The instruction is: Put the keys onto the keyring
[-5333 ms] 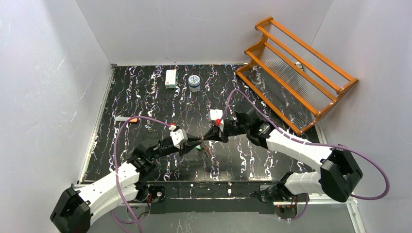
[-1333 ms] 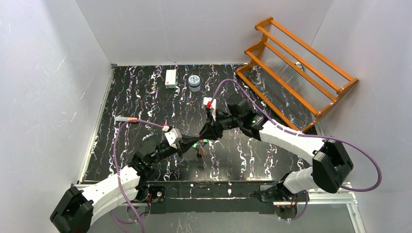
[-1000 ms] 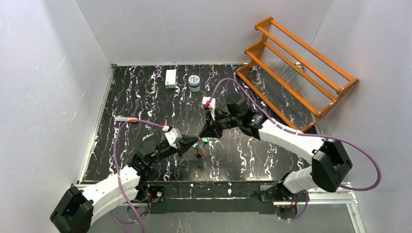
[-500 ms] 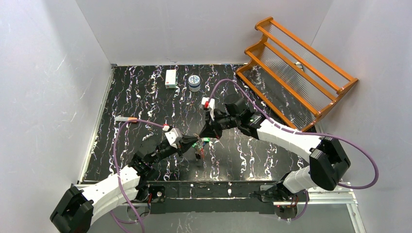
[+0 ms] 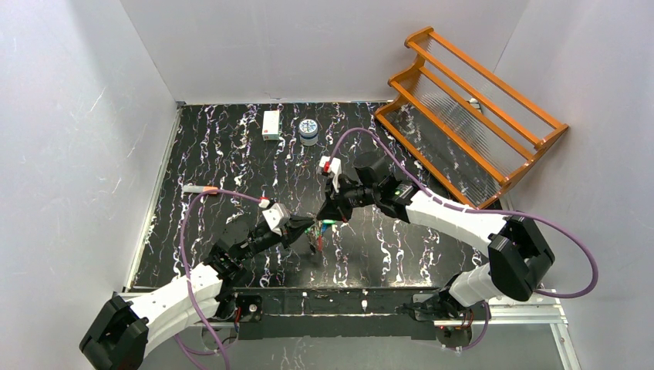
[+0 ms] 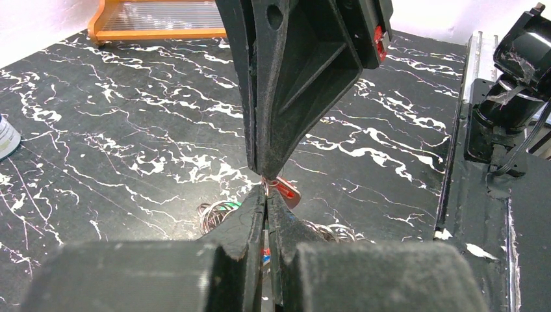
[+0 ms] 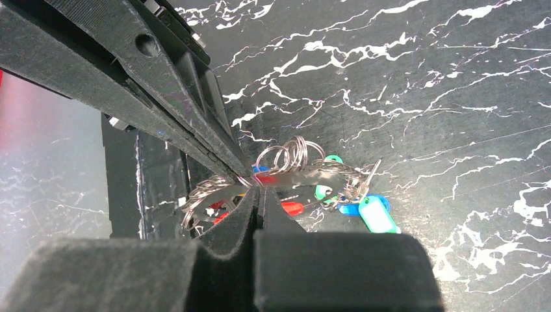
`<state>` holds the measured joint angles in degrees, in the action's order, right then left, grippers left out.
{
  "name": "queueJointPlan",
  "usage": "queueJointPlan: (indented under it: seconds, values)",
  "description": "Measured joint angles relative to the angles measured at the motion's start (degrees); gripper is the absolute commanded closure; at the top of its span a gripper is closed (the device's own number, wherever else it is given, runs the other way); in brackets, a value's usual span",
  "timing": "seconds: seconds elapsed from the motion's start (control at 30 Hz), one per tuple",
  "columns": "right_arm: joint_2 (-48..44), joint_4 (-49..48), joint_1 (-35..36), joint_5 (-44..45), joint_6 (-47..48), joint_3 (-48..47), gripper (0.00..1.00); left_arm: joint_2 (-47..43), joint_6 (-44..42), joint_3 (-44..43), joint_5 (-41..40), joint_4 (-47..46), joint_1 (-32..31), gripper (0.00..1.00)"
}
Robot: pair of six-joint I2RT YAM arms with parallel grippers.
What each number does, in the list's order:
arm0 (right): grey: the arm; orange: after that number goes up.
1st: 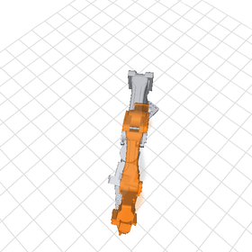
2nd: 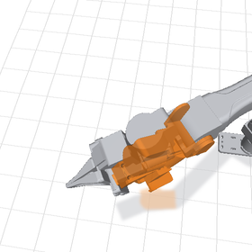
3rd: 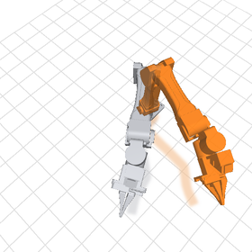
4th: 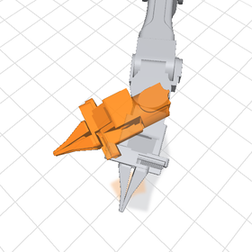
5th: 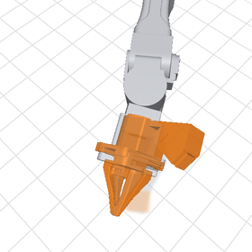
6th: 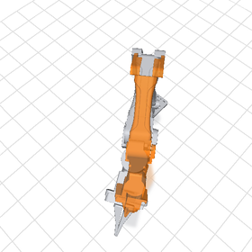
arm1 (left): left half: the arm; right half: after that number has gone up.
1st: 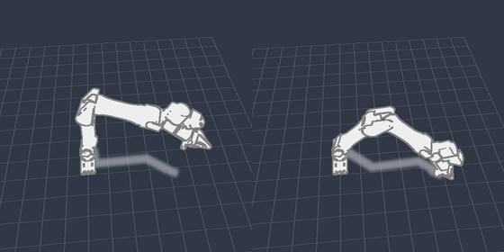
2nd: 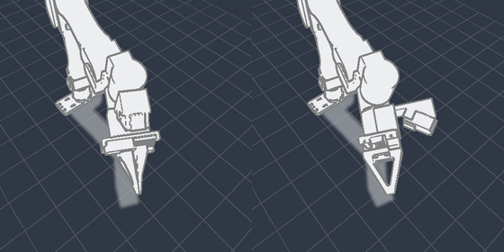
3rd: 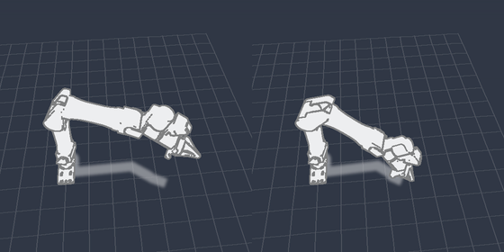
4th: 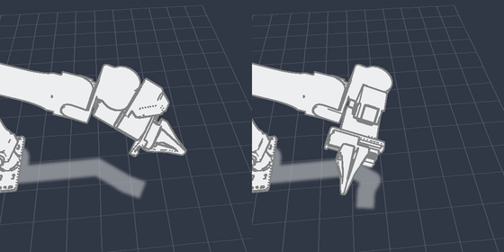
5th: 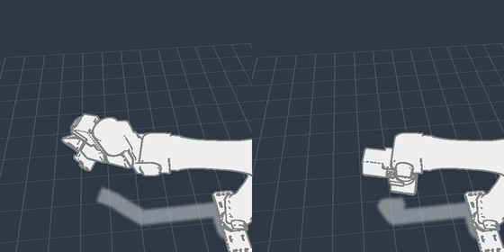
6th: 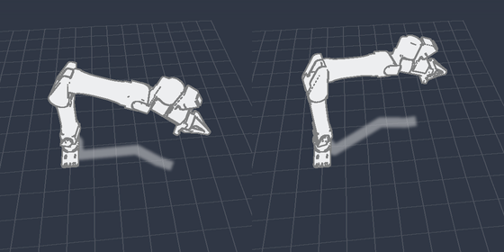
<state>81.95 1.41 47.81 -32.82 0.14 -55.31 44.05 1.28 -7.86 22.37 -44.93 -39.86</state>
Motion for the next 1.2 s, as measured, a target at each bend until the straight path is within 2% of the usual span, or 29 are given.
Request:
queueJointPlan:
  seconds: [0.3,0.37,0.57,0.63,0.77,0.97,1.07,1.2]
  values:
    - [0.96,-0.02,0.00,0.76,-1.68,0.02,0.97,0.00,-0.20,0.00,-0.20,0.55,0.00,1.00]
    - [1.03,-0.04,0.00,1.20,-1.90,0.09,0.84,0.00,-0.20,0.00,-0.17,0.57,0.00,1.00]
    - [2.21,0.13,-0.13,3.26,-2.58,0.83,0.71,-0.26,-0.20,0.00,0.17,0.00,-0.02,1.00]
    - [2.45,0.15,-0.11,3.43,-2.80,0.85,0.63,-0.26,-0.20,0.00,0.26,0.04,-0.02,1.00]
    - [2.45,0.20,-0.15,4.57,-2.69,0.85,0.56,-0.26,-0.20,0.00,0.52,0.00,-0.02,1.00]
    - [0.57,-0.35,-0.24,4.76,0.02,2.73,0.37,-0.39,-0.17,0.00,0.76,-0.04,-0.02,1.00]
    - [-2.91,-2.05,-0.24,4.87,2.69,5.73,0.30,-0.46,-0.17,0.00,1.09,-0.20,-0.09,1.00]
    - [-8.00,-4.61,-0.50,5.03,6.27,9.88,0.30,-0.61,-0.20,0.00,1.11,-1.25,-0.09,1.00]
